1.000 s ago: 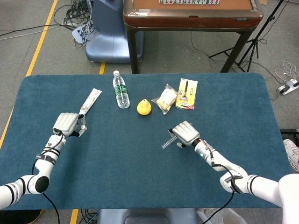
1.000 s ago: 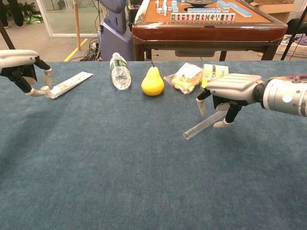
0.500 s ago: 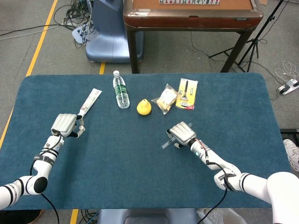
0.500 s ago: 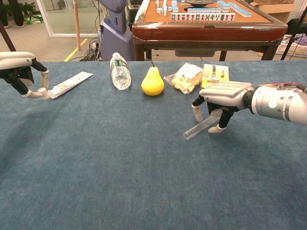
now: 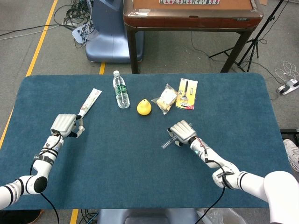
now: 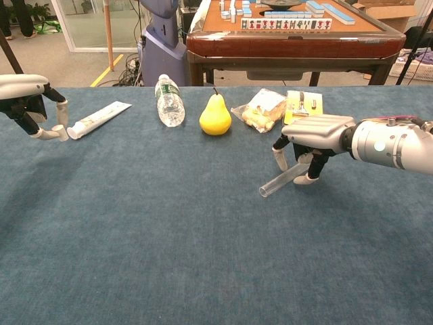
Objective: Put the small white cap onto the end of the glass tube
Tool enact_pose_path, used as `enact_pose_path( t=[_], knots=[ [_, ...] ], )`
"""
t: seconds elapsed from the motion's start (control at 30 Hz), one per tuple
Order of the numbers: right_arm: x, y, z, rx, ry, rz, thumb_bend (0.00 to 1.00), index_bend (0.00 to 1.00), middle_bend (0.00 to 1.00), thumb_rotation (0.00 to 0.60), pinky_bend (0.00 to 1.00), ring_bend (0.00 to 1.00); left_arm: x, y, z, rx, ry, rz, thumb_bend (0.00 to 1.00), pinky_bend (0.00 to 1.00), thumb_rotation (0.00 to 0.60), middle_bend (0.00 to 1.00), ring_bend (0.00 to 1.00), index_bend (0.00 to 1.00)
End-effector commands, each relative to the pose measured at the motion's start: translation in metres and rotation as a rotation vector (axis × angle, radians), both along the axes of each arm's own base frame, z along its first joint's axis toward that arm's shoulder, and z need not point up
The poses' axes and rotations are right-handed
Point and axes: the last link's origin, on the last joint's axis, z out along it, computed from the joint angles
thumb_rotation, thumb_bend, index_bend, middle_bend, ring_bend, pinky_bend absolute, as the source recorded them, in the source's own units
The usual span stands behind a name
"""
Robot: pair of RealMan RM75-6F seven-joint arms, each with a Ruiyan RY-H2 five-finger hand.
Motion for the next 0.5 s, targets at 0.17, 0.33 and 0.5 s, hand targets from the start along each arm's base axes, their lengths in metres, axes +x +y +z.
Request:
enact_pose_path(
  t=[0.17, 0.33, 0.5],
  knots=[
    [-0.0006, 0.0001, -0.0021, 0.002, 0.007, -0.001, 0.3, 0.51, 1.0, 0.6, 1.0, 1.0, -0.0011, 0.0003, 0.0003, 0.002, 0.001, 0.001, 0.34, 1.0, 0.6, 1.0, 1.0, 0.54],
    [-0.0007, -0.0008, -0.0025, 0.001, 0.014, -0.001, 0.33, 0.53, 1.0, 0.6, 1.0, 1.0, -0.0019, 0.0005, 0.0004, 0.004, 0.002, 0.002, 0.34, 1.0, 0.6, 1.0, 1.0, 0.54],
    [0.0014, -0.0012, -0.0024, -0.004, 0.004, 0.001, 0.36, 0.58, 1.0, 0.6, 1.0, 1.0, -0.0014, 0.0014, 0.0013, 0.007, 0.003, -0.002, 0.35, 1.0, 0.6, 1.0, 1.0, 0.54]
  ],
)
